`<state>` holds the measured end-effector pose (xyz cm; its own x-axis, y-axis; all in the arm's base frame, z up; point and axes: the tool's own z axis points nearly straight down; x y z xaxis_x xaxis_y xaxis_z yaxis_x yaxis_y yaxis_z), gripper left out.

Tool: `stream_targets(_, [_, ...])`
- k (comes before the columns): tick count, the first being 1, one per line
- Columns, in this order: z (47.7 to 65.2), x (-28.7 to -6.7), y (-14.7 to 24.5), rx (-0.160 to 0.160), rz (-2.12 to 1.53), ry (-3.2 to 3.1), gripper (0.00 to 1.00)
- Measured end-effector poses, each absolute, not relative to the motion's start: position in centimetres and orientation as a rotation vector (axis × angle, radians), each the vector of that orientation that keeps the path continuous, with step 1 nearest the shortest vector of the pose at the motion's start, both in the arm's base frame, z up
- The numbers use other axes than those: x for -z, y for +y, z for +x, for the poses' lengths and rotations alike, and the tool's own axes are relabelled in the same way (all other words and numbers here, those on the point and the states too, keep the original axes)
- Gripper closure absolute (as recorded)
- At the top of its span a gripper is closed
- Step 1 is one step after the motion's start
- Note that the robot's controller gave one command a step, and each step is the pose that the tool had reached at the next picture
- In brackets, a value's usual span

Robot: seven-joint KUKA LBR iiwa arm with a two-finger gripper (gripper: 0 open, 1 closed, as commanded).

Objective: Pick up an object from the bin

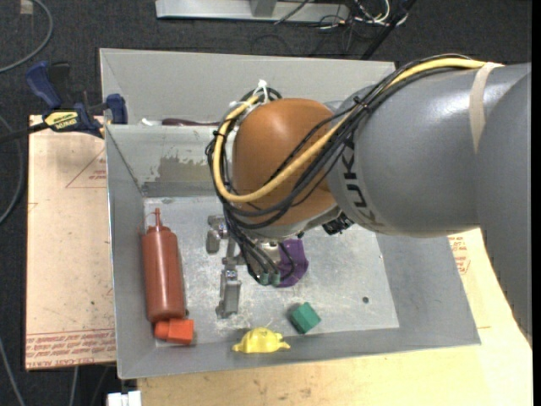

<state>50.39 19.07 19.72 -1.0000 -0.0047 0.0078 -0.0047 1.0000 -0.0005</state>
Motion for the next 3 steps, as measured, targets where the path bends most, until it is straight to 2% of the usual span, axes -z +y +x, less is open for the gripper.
stream_targets(1, [50.6,-20.2,19.0,0.002,0.001,-3.141,0.00])
stream_targets(2, [51.8,-19.0,15.0,0.003,0.019,-3.137,0.00])
stream_targets(3, [53.0,-16.5,12.6,-0.001,-0.035,-3.142,0.00])
